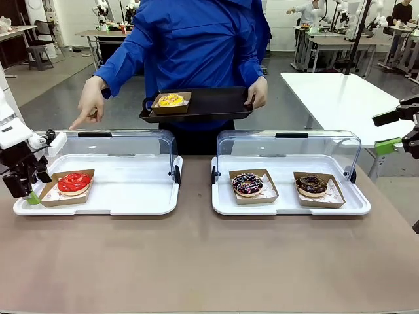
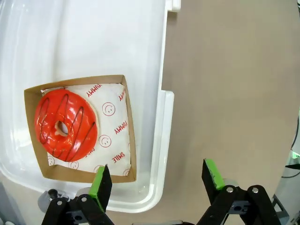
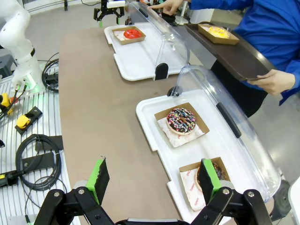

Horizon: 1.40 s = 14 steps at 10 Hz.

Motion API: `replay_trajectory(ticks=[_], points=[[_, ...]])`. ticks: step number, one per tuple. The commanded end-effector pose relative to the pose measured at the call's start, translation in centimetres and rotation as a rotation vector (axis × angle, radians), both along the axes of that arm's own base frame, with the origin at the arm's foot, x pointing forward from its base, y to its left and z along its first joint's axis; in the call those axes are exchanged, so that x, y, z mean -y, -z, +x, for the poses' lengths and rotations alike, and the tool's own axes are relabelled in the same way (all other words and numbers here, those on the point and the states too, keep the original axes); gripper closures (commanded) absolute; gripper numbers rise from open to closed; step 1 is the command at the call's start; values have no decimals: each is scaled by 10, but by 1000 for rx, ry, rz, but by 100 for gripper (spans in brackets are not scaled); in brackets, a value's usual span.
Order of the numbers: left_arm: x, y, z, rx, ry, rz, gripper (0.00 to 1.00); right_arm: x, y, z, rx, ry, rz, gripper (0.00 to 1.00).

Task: Provide the desired donut to the person.
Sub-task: Pick up and lift the Paper togo box containing the Donut pointed at by the person.

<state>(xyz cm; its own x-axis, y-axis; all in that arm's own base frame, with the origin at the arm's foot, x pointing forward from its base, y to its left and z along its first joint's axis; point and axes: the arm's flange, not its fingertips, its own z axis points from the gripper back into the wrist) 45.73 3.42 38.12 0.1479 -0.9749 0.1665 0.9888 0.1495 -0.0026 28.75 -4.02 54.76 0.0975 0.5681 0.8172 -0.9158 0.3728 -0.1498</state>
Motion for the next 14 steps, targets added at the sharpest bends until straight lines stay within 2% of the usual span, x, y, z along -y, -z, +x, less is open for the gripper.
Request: replay_trajectory(ticks=[1, 7, 11, 12, 13, 14], points=[[-10, 17, 19, 39, 8, -38, 0, 0, 1, 4, 11, -18, 25, 0], [-26, 44, 34, 82, -28, 14, 0, 0, 1, 4, 11, -18, 25, 0], [-25, 53, 38, 45, -3, 39, 0, 0, 1, 4, 11, -18, 25, 0], [-25, 52, 37, 23, -15, 44, 59, 0, 1, 4, 11, -18, 25, 0], [-23, 52, 37, 21, -17, 46, 60, 0, 1, 4, 11, -18, 25, 0], [-24, 51, 36, 17, -15, 47, 100, 0, 1, 4, 11, -18, 25, 0]])
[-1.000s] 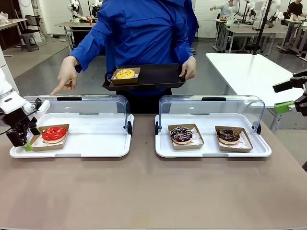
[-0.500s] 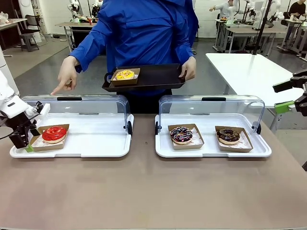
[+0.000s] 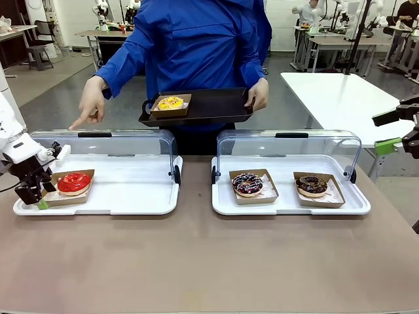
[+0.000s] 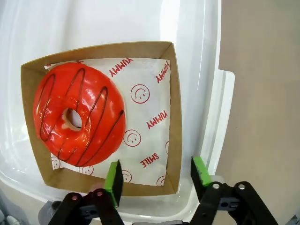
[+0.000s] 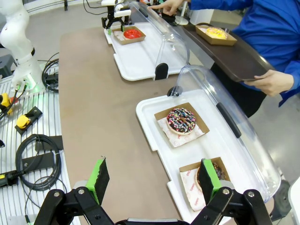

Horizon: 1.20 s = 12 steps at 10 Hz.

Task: Provide the desired donut to the person.
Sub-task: Pick up and lift the Paper togo box containing the Donut pointed at by the person.

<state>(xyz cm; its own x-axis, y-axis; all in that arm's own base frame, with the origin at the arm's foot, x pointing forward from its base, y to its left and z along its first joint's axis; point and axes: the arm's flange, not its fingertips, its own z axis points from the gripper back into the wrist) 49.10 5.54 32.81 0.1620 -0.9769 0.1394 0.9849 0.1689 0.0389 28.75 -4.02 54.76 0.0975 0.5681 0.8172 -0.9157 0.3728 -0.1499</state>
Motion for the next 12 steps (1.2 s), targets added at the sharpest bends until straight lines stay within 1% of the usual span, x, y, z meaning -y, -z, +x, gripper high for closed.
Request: replay_trajectory(ticks=[1, 2, 3, 4, 8, 11, 12], points=[[-4, -3, 1, -24, 5, 12, 65, 0, 1, 4, 11, -18, 25, 0], [-4, -4, 1, -32, 6, 13, 100, 0, 1, 4, 11, -18, 25, 0], [-3, -2, 1, -60, 17, 21, 100, 0, 1, 4, 11, -18, 25, 0], [-2, -1, 2, -68, 22, 20, 100, 0, 1, 4, 11, -18, 25, 0], [-1, -6, -1, -62, 39, 5, 100, 0, 1, 4, 11, -18, 25, 0], [0, -6, -2, -87, 59, 11, 100, 0, 1, 4, 11, -18, 25, 0], [4, -23, -13, -55, 49, -30, 100, 0, 1, 4, 11, -18, 25, 0]])
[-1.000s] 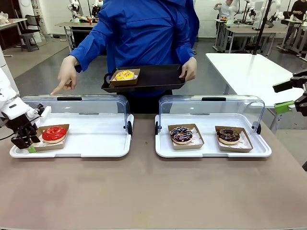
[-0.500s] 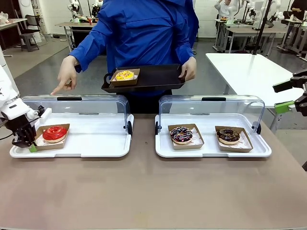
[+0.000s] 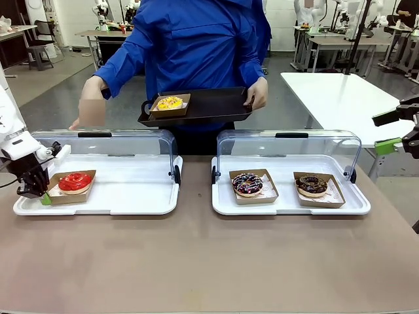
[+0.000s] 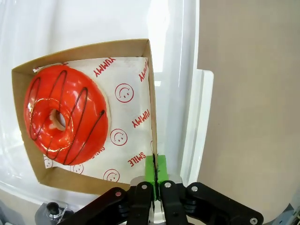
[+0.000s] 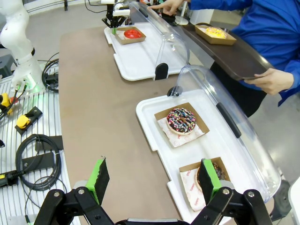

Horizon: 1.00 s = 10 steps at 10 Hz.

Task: Provide the desired donut to the person.
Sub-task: Pick up and lift the Paper togo box containing the Donut pointed at by the person.

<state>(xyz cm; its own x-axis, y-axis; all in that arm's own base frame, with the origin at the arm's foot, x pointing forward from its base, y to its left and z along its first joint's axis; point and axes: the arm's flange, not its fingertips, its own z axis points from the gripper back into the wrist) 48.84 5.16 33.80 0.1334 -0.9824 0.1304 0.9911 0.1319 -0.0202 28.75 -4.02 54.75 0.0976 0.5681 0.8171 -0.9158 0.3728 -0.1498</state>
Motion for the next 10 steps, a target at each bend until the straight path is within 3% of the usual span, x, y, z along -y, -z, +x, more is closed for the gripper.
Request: replay_trajectory(ticks=[1, 5, 6, 8, 10], points=[[1, -34, -29, 12, 24, -28, 100, 0, 1, 4, 11, -18, 25, 0], [4, -102, -123, 69, 97, -10, 100, 0, 1, 4, 11, -18, 25, 0], [0, -128, -148, 72, 120, -85, 100, 0, 1, 4, 11, -18, 25, 0], [-8, -191, -190, 204, 63, -84, 100, 0, 1, 4, 11, -18, 25, 0], [-3, -250, -209, 364, 24, -71, 100, 0, 1, 4, 11, -18, 25, 0]])
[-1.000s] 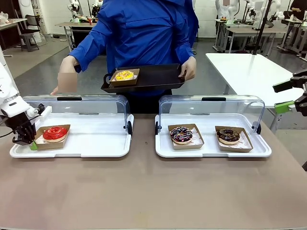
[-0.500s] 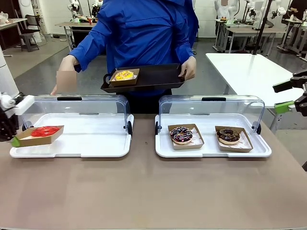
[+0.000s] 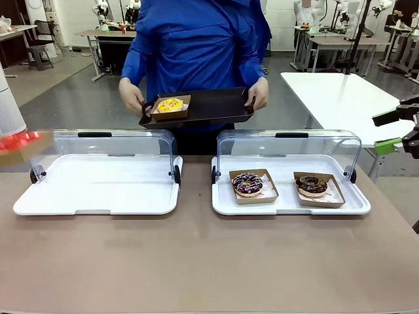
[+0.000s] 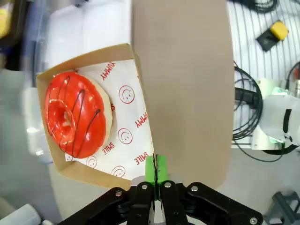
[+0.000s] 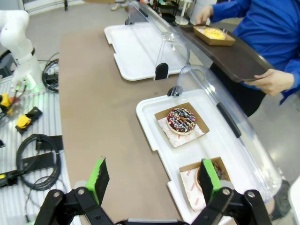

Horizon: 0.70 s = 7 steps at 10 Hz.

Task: Provide the desired donut to the person.
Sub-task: Pick up and lift the Paper togo box containing the Donut pointed at by the person.

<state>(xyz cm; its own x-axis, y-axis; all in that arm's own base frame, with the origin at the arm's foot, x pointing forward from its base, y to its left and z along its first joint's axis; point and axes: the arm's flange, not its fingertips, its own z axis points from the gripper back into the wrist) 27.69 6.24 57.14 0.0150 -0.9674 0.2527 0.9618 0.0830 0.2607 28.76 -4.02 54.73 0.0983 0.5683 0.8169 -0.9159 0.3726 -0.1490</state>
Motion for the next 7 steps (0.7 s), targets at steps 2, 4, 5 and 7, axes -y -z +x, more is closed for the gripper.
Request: replay_trajectory(ticks=[2, 4, 5, 7], points=[[17, -51, 10, 162, -27, 12, 100, 0, 1, 3, 12, -18, 25, 0], [8, -55, -11, 139, -24, -1, 100, 0, 1, 3, 12, -18, 25, 0], [8, -55, -11, 139, -24, -1, 100, 0, 1, 3, 12, -18, 25, 0], [8, -55, -11, 139, -24, -1, 100, 0, 1, 3, 12, -18, 25, 0]])
